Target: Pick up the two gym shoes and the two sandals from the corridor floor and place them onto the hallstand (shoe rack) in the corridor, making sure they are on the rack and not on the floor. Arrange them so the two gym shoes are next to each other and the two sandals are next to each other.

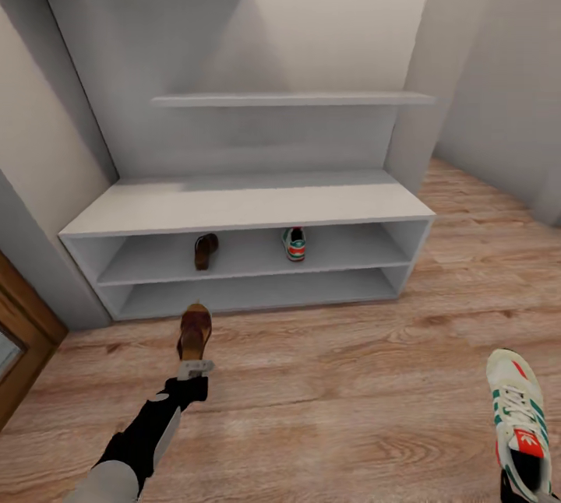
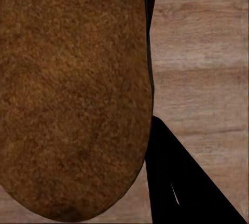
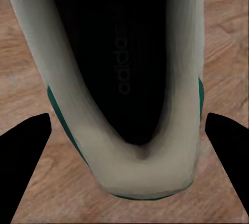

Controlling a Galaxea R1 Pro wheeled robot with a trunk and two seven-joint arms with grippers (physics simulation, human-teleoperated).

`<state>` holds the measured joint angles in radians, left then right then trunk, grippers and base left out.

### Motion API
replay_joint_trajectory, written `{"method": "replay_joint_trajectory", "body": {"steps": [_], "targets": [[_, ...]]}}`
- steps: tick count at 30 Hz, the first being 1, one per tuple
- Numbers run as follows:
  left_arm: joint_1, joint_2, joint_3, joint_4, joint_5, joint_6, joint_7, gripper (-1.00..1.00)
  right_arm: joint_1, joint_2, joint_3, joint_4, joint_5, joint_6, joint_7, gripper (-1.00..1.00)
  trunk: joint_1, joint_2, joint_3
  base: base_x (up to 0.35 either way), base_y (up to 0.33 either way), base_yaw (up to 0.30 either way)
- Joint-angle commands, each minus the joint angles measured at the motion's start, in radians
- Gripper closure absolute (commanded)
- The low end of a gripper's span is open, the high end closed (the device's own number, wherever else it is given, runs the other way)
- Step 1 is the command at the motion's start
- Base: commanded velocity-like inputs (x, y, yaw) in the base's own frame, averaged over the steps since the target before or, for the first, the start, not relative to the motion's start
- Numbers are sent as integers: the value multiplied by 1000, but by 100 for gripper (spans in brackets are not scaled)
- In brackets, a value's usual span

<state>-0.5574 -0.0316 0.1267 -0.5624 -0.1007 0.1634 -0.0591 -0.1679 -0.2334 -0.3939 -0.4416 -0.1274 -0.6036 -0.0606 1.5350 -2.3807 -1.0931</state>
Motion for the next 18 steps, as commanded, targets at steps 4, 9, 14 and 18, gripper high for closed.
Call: {"method": "replay_joint_trajectory", "body": {"steps": [4, 9, 14, 18], "targets": [[-90, -17, -7, -1, -15, 123, -6, 100, -1, -17, -62, -35, -6, 65, 1, 100, 0, 0, -1, 0, 0, -300], [-194, -10, -14, 2, -17, 234, 5, 100, -1, -28, -118, -147, -5, 268, 2, 100, 0, 0, -1, 0, 0, -300], [-216, -8, -15, -7, -16, 287, -2, 100, -1, -27, -122, -340, -5, 510, 3, 100, 0, 0, -1, 0, 0, -255], [-210, -13, -18, -23, -18, 296, -3, 100, -1, -25, -120, -372, -4, 571, 4, 100, 0, 0, -1, 0, 0, -24]]}}
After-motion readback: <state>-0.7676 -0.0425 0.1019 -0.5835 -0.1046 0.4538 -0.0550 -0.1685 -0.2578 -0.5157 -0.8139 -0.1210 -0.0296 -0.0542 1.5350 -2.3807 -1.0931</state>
